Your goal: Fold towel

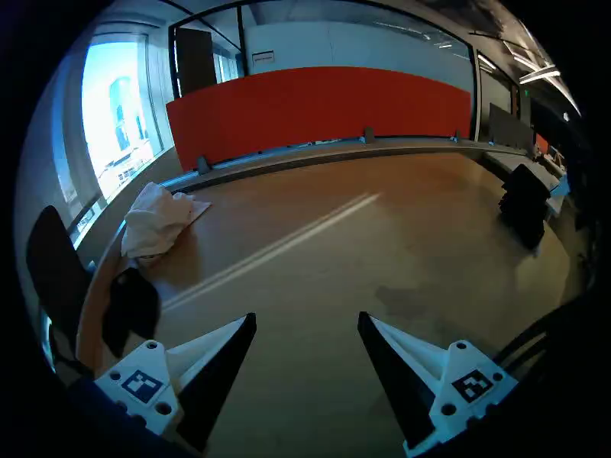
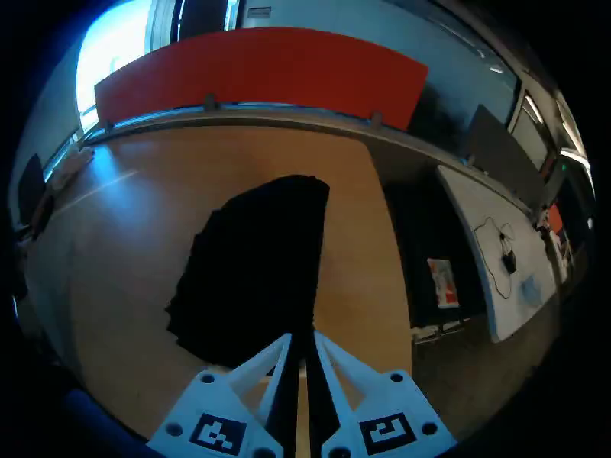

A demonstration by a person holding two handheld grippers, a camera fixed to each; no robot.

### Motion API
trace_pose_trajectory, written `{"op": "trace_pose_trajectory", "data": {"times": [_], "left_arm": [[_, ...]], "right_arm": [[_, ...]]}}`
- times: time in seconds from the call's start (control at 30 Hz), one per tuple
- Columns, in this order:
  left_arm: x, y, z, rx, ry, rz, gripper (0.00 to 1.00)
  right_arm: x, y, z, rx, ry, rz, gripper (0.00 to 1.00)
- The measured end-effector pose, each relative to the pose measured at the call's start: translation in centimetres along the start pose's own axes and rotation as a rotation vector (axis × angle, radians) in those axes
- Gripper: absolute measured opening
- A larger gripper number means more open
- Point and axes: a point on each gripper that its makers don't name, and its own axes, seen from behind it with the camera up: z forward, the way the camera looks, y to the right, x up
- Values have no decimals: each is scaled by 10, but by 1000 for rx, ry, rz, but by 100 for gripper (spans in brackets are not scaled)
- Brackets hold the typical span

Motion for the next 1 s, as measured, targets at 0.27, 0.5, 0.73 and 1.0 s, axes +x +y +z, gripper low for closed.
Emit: {"op": "trace_pose_trajectory", "data": {"times": [0.27,0.5,0.73,1.0], "left_arm": [[-2,-4,-2,11,-4,0,99],[-3,-5,-4,18,-6,0,99],[-4,-5,-5,23,-13,5,99],[-3,-4,-5,25,-15,5,99]], "right_arm": [[-10,5,18,-20,-36,17,5],[-24,9,33,-36,-73,39,5],[-36,11,48,-45,-100,71,5],[-46,12,60,-59,-128,79,5]]}}
